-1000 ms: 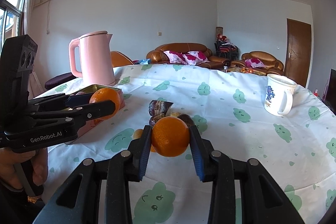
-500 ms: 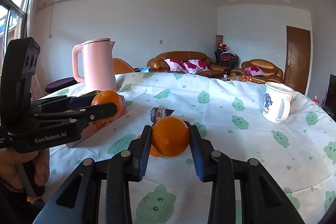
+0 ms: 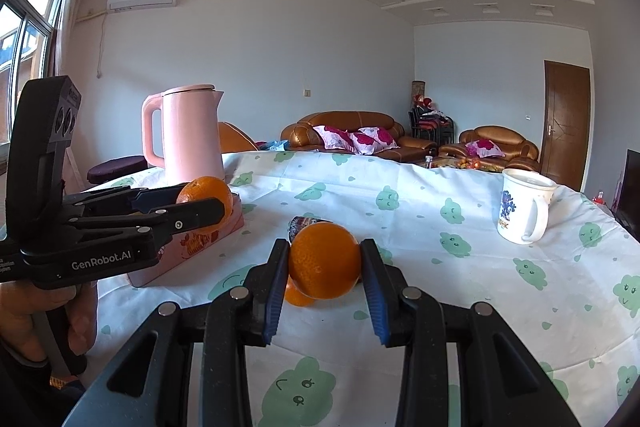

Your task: Organize fruits

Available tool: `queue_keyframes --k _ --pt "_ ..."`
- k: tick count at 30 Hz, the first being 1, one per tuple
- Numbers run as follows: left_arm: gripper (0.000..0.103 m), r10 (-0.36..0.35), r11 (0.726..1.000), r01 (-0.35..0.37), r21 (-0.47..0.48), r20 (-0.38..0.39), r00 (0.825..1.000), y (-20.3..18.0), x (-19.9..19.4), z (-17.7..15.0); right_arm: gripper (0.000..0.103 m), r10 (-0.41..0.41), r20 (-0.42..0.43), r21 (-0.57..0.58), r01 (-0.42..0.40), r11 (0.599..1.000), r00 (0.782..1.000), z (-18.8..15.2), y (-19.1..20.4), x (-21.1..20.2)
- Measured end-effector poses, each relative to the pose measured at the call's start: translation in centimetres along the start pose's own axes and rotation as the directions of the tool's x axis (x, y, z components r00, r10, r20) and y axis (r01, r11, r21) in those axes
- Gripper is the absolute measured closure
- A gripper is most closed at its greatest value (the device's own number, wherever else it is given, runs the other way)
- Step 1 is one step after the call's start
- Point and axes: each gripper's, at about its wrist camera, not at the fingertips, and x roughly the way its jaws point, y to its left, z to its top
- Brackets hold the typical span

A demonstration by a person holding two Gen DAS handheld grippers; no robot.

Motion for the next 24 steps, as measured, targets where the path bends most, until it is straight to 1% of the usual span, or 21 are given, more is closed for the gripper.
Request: queue_keyframes --k 6,14,24 --pt "0.055 -0.001 1.0 0.001 0.002 0.002 1.0 0.0 0.0 0.0 0.065 0.0 0.016 -0.009 0.0 1.0 1.0 0.0 0.2 -0.4" --pt "0.055 0.006 1.0 -0.006 0.009 0.023 1.0 0.0 -0.9 0.4 0.065 0.003 0.046 -0.024 -0.002 1.0 0.999 0.4 0.6 -0.9" --pt "0.055 0.041 0.999 -0.042 0.023 0.05 0.998 0.4 -1.5 0.6 0.065 0.014 0.053 -0.037 -0.012 0.999 0.998 1.2 1.1 -0.9"
